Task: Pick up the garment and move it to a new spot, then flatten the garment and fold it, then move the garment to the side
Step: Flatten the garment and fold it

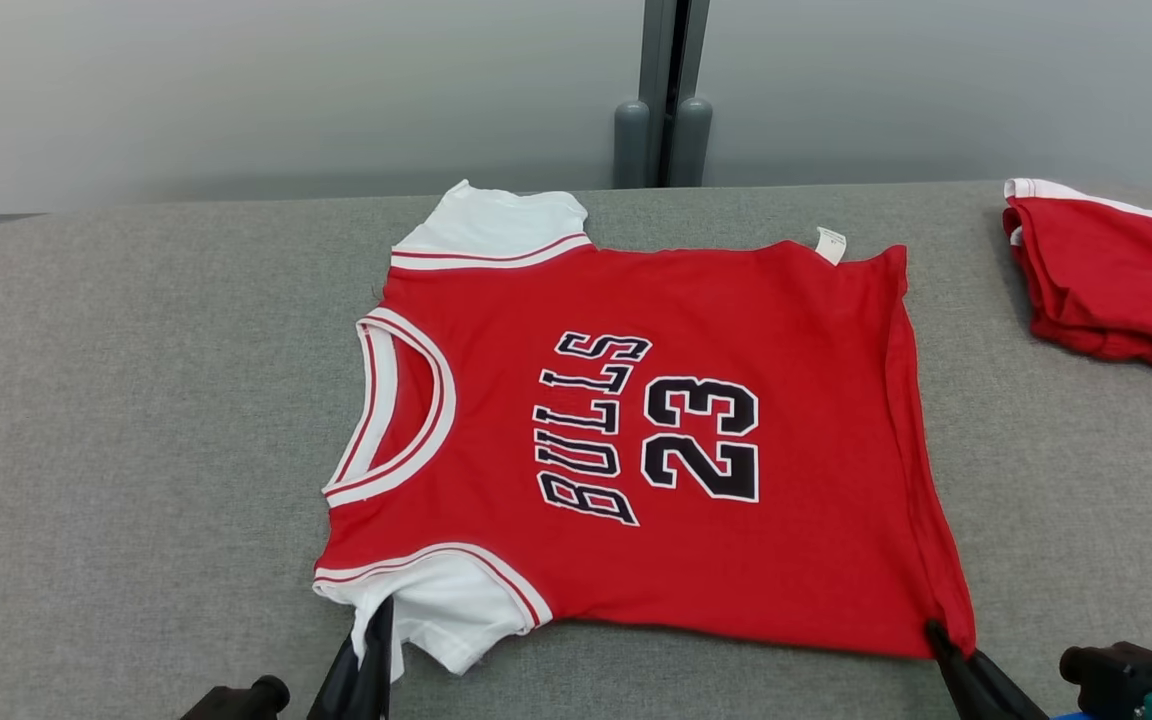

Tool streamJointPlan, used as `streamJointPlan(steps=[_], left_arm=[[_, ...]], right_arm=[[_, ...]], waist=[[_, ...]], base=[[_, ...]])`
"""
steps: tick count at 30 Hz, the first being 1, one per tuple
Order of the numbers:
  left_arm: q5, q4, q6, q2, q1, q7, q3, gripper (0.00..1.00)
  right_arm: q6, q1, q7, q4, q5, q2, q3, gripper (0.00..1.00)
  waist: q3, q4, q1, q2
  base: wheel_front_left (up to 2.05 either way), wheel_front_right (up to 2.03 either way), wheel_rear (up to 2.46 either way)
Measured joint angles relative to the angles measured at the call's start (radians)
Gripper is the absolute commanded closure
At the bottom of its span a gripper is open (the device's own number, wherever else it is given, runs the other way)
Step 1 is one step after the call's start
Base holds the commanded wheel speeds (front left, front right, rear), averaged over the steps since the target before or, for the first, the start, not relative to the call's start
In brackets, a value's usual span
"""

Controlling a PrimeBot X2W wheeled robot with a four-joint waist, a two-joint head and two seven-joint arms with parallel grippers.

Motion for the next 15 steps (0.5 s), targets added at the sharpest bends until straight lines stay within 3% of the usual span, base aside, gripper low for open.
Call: streamJointPlan(steps=[15], left_arm=[[0.021, 0.075, -0.036, 0.051, -0.165, 0.031, -0.007, 1.00]], right_arm=[[0.000, -0.099, 0.084, -0.039, 0.023, 0.004, -0.014, 1.00]], waist=[[0.040, -0.028, 0.0000, 0.0000]], base=[[0.00, 0.00, 0.00]])
